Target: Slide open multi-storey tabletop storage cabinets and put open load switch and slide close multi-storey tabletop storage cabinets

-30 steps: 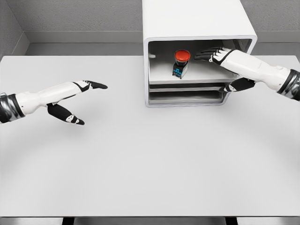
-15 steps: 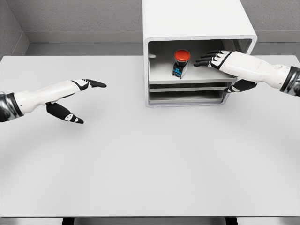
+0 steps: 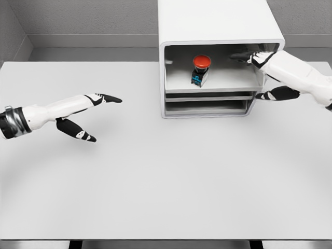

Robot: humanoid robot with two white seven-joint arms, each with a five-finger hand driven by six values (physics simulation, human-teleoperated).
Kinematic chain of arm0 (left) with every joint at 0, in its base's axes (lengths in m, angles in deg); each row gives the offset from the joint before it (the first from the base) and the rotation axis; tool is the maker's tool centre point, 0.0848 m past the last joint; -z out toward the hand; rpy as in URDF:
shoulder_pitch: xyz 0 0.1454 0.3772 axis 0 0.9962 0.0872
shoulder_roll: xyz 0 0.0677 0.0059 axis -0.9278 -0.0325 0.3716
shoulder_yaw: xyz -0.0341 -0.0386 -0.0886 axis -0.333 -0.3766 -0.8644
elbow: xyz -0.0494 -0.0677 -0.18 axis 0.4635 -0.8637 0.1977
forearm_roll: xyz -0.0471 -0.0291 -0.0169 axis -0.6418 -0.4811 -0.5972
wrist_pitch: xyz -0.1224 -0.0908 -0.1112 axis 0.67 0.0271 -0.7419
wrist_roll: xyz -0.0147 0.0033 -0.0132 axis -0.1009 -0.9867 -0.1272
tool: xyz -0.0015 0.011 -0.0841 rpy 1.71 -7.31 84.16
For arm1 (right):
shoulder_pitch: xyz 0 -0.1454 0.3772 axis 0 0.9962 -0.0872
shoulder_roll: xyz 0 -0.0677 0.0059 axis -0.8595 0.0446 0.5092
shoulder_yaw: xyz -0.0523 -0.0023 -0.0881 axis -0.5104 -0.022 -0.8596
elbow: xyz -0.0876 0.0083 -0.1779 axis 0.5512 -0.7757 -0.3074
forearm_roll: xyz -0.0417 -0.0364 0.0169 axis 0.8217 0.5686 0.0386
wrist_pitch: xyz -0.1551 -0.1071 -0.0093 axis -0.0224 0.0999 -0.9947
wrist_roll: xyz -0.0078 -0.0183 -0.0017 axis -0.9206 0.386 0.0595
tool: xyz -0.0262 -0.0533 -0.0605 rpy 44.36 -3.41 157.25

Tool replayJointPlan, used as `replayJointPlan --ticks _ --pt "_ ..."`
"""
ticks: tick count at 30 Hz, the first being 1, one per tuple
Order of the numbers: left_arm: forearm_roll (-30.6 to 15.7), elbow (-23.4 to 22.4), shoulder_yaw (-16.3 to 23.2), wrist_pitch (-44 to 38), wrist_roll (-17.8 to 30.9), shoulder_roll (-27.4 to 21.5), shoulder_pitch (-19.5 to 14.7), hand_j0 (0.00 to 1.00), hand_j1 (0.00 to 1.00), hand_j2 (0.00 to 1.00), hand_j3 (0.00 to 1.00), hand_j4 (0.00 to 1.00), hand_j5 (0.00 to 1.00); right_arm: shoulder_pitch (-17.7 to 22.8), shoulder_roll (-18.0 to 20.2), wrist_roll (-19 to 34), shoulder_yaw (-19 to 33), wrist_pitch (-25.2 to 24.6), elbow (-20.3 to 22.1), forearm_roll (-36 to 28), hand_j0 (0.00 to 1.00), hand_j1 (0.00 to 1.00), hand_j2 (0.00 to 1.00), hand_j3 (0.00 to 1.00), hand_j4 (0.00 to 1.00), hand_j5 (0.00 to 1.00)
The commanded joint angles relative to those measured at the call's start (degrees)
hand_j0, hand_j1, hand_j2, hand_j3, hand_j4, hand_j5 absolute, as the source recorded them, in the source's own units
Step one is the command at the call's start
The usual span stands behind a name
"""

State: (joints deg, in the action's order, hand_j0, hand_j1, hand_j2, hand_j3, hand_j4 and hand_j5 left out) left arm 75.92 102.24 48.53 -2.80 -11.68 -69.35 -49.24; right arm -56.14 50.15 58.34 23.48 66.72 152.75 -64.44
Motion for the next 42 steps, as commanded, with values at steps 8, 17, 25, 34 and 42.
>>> replayJointPlan --ticks 8,17,25,34,42 --pt "-0.4 0.1 -0.3 -0.2 0.0 -0.1 0.1 1.0 1.0 1.0 1.0 1.0 1.0 4.4 11.2 -6.4 0.5 0.6 5.9 -6.1 1.0 1.0 1.0 1.0 1.0 1.0" --pt "-0.3 0.1 -0.3 -0.2 0.0 -0.1 0.0 1.0 1.0 1.0 1.0 1.0 1.0 9.6 20.1 -9.7 0.9 0.6 5.9 -6.5 1.0 1.0 1.0 1.0 1.0 1.0" --pt "-0.2 -0.1 -0.3 -0.2 0.0 -0.2 0.0 1.0 1.0 1.0 1.0 1.0 1.0 14.4 20.7 -7.6 0.3 0.6 5.8 -6.2 0.9 0.9 0.9 0.9 0.9 0.9" --pt "-0.1 -0.4 -0.3 -0.2 0.0 -0.3 0.0 1.0 1.0 1.0 1.0 1.0 1.0 13.2 19.2 -3.5 -5.8 0.6 6.6 -6.2 0.78 0.78 0.78 0.78 0.78 0.78" --pt "-0.1 -0.4 -0.3 -0.2 0.0 -0.3 0.0 1.0 1.0 1.0 1.0 1.0 1.0 2.6 13.4 -3.0 -19.0 0.6 6.5 -6.1 0.78 0.78 0.78 0.78 0.78 0.78"
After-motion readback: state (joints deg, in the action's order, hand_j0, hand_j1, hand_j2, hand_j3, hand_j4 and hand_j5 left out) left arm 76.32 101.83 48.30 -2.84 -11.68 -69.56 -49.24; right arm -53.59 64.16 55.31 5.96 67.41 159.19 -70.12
